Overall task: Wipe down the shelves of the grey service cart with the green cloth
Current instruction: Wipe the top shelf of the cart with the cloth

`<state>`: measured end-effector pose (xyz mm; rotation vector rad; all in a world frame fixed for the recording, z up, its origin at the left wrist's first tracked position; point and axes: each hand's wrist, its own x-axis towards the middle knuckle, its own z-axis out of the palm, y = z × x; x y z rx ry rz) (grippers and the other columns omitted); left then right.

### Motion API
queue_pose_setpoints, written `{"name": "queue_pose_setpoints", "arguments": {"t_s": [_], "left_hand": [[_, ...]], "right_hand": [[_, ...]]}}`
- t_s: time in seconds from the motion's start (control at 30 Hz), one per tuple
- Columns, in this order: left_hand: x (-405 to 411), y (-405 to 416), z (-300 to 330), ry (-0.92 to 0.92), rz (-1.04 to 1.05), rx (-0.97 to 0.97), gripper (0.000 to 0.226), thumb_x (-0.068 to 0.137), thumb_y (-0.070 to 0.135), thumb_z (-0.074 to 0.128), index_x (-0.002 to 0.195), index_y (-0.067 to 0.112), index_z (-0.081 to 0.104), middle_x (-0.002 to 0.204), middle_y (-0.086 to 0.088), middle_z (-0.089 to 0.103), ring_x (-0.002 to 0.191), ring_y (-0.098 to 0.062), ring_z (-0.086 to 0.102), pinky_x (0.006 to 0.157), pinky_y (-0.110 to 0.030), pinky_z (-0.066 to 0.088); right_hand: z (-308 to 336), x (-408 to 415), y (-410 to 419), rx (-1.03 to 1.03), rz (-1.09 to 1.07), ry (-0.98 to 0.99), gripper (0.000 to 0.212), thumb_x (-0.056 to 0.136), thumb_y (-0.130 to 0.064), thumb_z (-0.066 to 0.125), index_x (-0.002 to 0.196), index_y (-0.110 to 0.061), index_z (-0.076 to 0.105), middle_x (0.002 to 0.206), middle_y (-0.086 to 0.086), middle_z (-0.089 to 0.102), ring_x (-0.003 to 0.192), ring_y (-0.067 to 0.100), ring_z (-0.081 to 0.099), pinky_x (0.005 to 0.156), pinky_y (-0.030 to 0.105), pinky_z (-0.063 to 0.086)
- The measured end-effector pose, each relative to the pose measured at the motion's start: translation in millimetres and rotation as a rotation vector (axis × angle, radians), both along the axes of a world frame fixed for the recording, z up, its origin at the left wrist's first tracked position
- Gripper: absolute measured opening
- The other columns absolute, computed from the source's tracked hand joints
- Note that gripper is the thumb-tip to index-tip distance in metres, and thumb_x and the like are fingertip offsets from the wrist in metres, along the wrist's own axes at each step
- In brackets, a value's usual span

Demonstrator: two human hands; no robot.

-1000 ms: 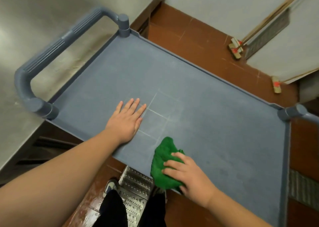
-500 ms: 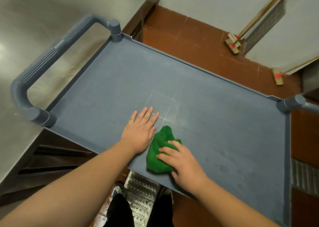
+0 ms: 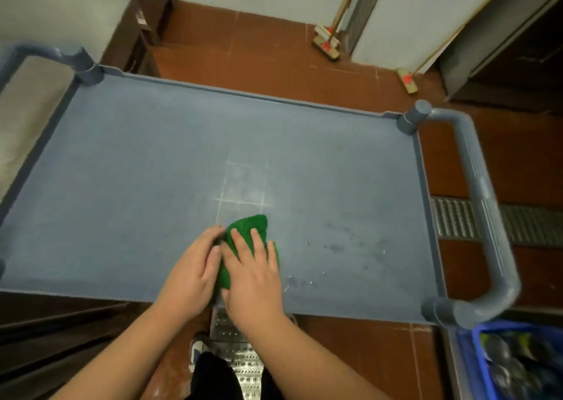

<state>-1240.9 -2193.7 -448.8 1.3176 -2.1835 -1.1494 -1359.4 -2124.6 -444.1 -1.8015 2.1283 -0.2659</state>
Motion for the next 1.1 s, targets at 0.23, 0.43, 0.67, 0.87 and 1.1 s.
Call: {"name": "queue_pose_setpoints", "arguments": {"t_s": [0.23,0.43,0.67,0.87,1.1], "left_hand": [[-15.9,9.5,-16.1,-0.299,-0.108,-0.192,0.060,0.099,0.045,0.021,0.153,0.020,0.023,0.157,0.000,0.028,0.146,-0.014,0.023,0.119,-0.035,0.021],[-39.1,13.5,-10.6,-0.446,-0.130,-0.241,0.059,0.098,0.038,0.017,0.148,0.013,0.035,0.154,-0.012,0.034,0.145,-0.029,0.024,0.118,-0.045,0.018],[-39.9,13.6,-8.1,-0.234,-0.020,-0.123,0.054,0.101,0.035,0.027,0.151,0.015,0.026,0.154,-0.004,0.035,0.144,-0.017,0.026,0.120,-0.038,0.016],[-46.7,2.9,-10.1,-0.320,-0.033,-0.166,0.050,0.102,0.033,0.024,0.148,0.016,0.035,0.155,-0.004,0.034,0.145,-0.018,0.025,0.120,-0.035,0.014],[-104.1,30.2,-6.5,-0.382,-0.097,-0.178,0.052,0.102,0.030,0.023,0.151,0.012,0.027,0.157,-0.007,0.029,0.147,-0.022,0.019,0.121,-0.041,0.014]], "right_hand": [[-6.5,-29.3,15.4,-0.012,-0.120,-0.065,0.072,0.091,-0.012,0.062,0.155,-0.020,0.028,0.165,-0.003,0.019,0.154,0.024,0.003,0.124,0.041,0.000],[-11.1,-39.1,22.9,-0.039,-0.164,-0.031,0.078,0.082,-0.009,0.071,0.151,-0.021,0.037,0.161,-0.003,0.029,0.152,0.025,0.013,0.124,0.041,0.008],[-5.9,-41.4,18.7,-0.034,-0.171,-0.062,0.080,0.080,-0.011,0.072,0.151,-0.020,0.037,0.162,-0.004,0.028,0.153,0.024,0.011,0.124,0.038,0.006],[-1.1,-75.3,29.4,0.000,-0.289,-0.078,0.083,0.081,-0.010,0.072,0.153,-0.023,0.033,0.164,-0.009,0.019,0.153,0.020,0.007,0.124,0.040,0.018],[-6.2,-99.9,33.2,-0.023,-0.320,-0.080,0.082,0.080,-0.010,0.074,0.152,-0.019,0.037,0.163,-0.005,0.023,0.153,0.022,0.009,0.123,0.040,0.017]]}}
